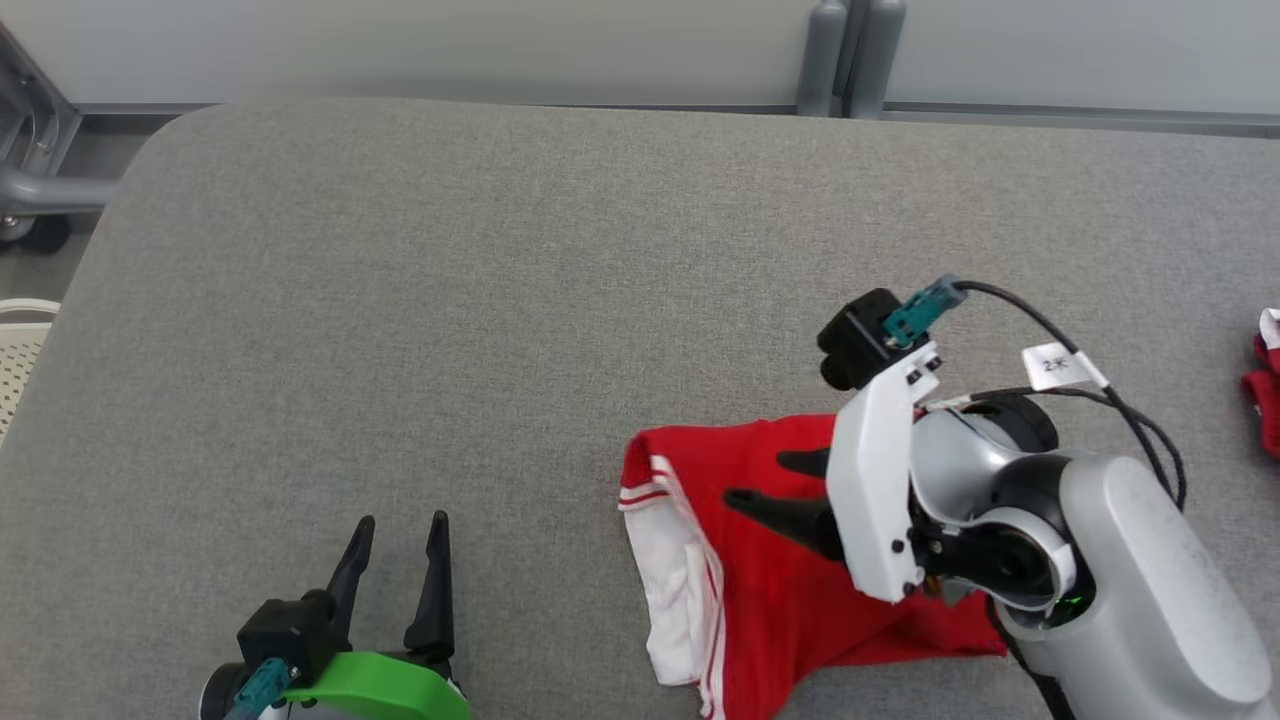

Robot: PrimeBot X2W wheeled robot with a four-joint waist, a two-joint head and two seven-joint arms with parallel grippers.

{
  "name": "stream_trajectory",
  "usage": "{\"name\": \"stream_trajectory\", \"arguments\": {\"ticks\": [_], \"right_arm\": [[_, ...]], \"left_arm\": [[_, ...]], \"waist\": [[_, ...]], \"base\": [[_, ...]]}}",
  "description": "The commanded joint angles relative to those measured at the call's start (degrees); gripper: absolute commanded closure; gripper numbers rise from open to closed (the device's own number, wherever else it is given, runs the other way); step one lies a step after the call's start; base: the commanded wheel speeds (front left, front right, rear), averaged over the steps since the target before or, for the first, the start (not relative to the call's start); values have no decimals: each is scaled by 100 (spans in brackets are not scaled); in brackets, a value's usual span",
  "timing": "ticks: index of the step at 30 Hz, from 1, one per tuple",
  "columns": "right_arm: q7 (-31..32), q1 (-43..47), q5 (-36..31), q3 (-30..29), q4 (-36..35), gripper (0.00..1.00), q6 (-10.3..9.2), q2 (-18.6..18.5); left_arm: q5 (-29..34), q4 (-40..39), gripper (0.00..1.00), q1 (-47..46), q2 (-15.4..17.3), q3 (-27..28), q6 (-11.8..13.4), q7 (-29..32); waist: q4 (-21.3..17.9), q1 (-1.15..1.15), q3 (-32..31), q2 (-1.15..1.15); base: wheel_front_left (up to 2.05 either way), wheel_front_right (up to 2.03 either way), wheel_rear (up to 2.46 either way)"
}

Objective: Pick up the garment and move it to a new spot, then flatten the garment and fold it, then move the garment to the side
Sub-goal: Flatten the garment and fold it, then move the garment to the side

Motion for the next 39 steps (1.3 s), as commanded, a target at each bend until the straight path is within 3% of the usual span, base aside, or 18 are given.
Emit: {"name": "stream_trajectory", "arguments": {"ticks": [1,9,13,19,29,30,31,39], "right_arm": [[-41,122,43,-205,-94,0,2,-106],[-138,834,-81,-1314,-174,0,2,-1012],[-269,1191,-39,-1686,15,0,2,-1281],[-290,1344,139,-1846,332,0,2,-1140],[-327,912,49,-1457,923,0,2,-794],[-363,848,84,-1380,953,68,2,-770],[-369,798,138,-1279,978,100,2,-800],[-211,278,792,-828,621,100,2,-1020]], "left_arm": [[-6,-36,0,34,-6,60,-19,-15],[27,-199,0,108,-16,164,-16,-15],[47,-228,0,22,-20,140,-33,-15],[78,-215,0,-96,-23,103,-43,-15],[-10,-148,0,-278,-23,-36,-2,-15],[-25,-140,0,-288,-23,-64,7,-15],[-65,-136,0,-305,-22,-84,21,-15],[-151,-109,0,-83,-22,-71,93,-15]], "waist": [[-42,0,-19,64],[-165,0,113,64],[-204,0,253,64],[-211,0,404,64],[-30,0,478,64],[-4,0,467,64],[27,0,449,64],[14,0,147,64]], "base": [[0,0,0],[0,0,0],[0,0,0],[0,0,0],[0,0,0],[0,0,0],[0,0,0],[0,0,0]]}}
